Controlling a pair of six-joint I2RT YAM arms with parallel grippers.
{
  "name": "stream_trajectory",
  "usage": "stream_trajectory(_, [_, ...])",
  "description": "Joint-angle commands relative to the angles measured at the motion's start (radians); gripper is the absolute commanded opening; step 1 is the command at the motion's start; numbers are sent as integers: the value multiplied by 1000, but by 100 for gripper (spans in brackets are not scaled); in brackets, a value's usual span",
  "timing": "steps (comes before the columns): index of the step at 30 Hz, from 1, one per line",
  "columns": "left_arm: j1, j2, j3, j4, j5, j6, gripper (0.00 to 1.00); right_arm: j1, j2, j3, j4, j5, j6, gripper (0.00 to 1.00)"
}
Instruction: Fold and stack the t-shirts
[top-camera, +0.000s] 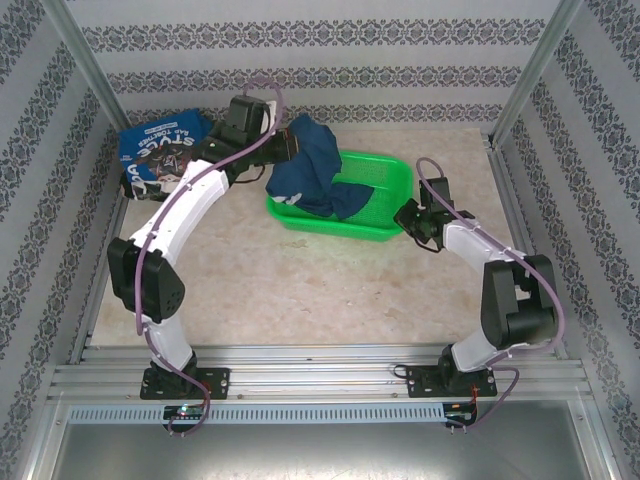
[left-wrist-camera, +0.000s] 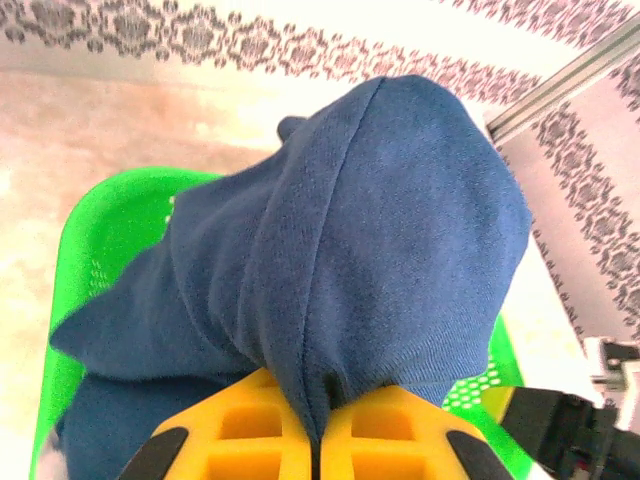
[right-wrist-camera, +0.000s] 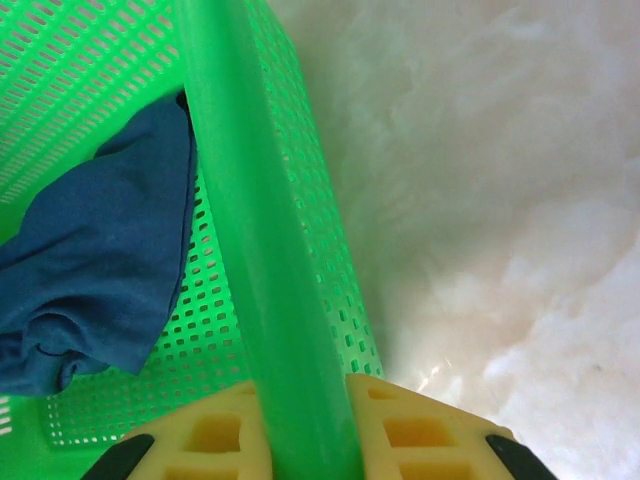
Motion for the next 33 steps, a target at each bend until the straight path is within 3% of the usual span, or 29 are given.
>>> stream_trajectory(1, [14, -14, 25, 44, 6, -22, 0, -9, 22, 37, 30, 51, 23, 0])
stream_trajectory(9, [53, -143, 43, 141, -20, -42, 0, -136, -39, -63, 54, 157, 151, 0])
stream_trajectory(16, [79, -229, 115, 172, -27, -41, 0, -292, -77, -184, 110, 328, 421, 0])
stream_trajectory(25, [80, -275, 177, 61, -36, 37, 0, -316, -12, -174, 118, 481, 655, 0])
stream_trajectory(33, [79, -298, 66, 27, -23, 41, 0, -316, 54, -163, 148, 541, 835, 0])
